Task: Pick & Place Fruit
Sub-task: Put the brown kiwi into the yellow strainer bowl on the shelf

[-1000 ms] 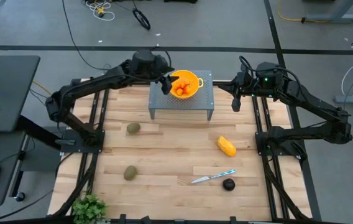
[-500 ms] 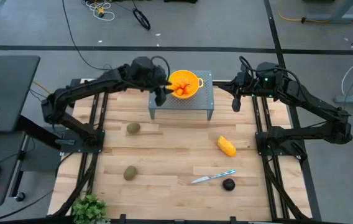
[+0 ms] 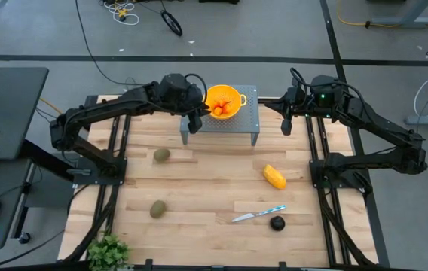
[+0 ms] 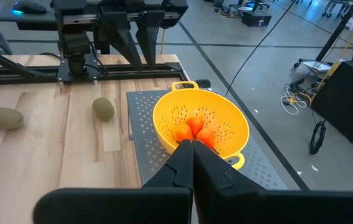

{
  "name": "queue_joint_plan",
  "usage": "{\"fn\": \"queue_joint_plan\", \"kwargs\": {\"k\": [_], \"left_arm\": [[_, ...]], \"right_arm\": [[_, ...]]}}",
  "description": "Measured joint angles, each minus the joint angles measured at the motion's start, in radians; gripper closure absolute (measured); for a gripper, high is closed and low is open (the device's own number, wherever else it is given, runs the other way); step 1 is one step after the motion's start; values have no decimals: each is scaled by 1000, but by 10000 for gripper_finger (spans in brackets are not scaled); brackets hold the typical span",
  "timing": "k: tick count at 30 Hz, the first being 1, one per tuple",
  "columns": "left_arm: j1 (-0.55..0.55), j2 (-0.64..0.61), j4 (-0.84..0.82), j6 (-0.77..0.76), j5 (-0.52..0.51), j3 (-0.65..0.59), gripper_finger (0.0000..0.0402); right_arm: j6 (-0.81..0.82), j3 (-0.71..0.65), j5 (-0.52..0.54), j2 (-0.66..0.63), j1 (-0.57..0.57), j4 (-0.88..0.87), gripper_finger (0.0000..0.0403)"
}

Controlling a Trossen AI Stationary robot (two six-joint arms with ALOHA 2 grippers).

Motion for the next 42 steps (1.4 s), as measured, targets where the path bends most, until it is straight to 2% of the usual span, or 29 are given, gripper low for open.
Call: {"fn": "queue_joint_plan", "kwargs": {"k": [5, 19, 27, 33, 42], "left_arm": [[-10, 0, 1, -4, 3, 0, 338], [-16, -14, 5, -9, 102, -1, 393], [-17, -34, -1, -10, 105, 0, 387], [-21, -63, -46, -1, 105, 0, 396], [-13, -78, -55, -10, 72, -1, 396]], "right_arm": [[0, 0, 1, 0, 0, 0, 402], [1, 0, 1, 0, 0, -21, 402], [1, 0, 1, 0, 0, -31, 402], [1, 0, 1, 0, 0, -32, 402], [-25, 0, 2, 0, 0, -32, 402]]}}
